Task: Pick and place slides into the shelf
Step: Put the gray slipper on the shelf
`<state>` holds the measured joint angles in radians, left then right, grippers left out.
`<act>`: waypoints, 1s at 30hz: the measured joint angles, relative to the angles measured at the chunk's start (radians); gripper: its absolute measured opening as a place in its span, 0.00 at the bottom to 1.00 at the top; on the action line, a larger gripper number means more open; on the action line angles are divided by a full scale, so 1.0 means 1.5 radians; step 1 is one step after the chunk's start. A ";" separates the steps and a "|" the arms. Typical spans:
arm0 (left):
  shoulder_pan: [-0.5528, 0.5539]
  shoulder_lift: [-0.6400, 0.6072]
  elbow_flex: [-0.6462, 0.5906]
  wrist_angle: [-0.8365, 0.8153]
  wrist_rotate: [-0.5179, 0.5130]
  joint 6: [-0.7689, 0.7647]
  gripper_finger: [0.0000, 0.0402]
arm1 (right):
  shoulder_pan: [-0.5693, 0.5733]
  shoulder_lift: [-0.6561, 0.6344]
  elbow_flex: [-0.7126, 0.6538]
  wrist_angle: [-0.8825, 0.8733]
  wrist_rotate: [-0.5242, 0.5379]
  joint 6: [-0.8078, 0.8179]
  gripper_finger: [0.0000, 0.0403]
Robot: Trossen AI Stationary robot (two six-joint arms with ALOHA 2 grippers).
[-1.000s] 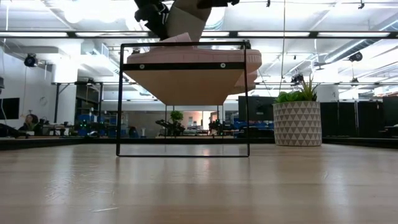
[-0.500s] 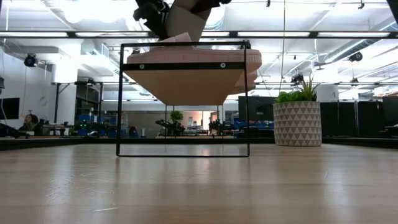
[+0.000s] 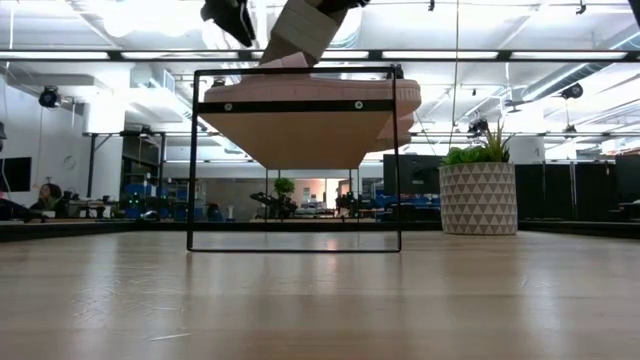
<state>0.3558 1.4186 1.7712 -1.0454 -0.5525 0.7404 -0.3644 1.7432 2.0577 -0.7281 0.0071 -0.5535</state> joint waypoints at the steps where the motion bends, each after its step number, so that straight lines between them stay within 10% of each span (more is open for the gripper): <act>1: -0.004 -0.008 -0.006 0.007 -0.007 0.000 0.41 | -0.008 0.000 0.000 0.012 -0.007 0.020 0.06; 15: -0.155 -0.090 -0.177 0.387 -0.174 0.231 0.36 | -0.102 -0.013 0.006 0.079 -0.128 0.188 0.06; 22: -0.191 -0.089 -0.353 0.810 -0.247 0.628 0.36 | -0.130 -0.014 0.029 0.095 -0.228 0.255 0.06; 30: -0.190 -0.057 -0.505 1.335 -0.183 1.063 0.36 | -0.130 -0.014 0.029 0.094 -0.237 0.265 0.06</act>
<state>0.0711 1.3337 1.0139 0.9569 -0.8276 2.3355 -0.5594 1.7218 2.1014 -0.5877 -0.3481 -0.1564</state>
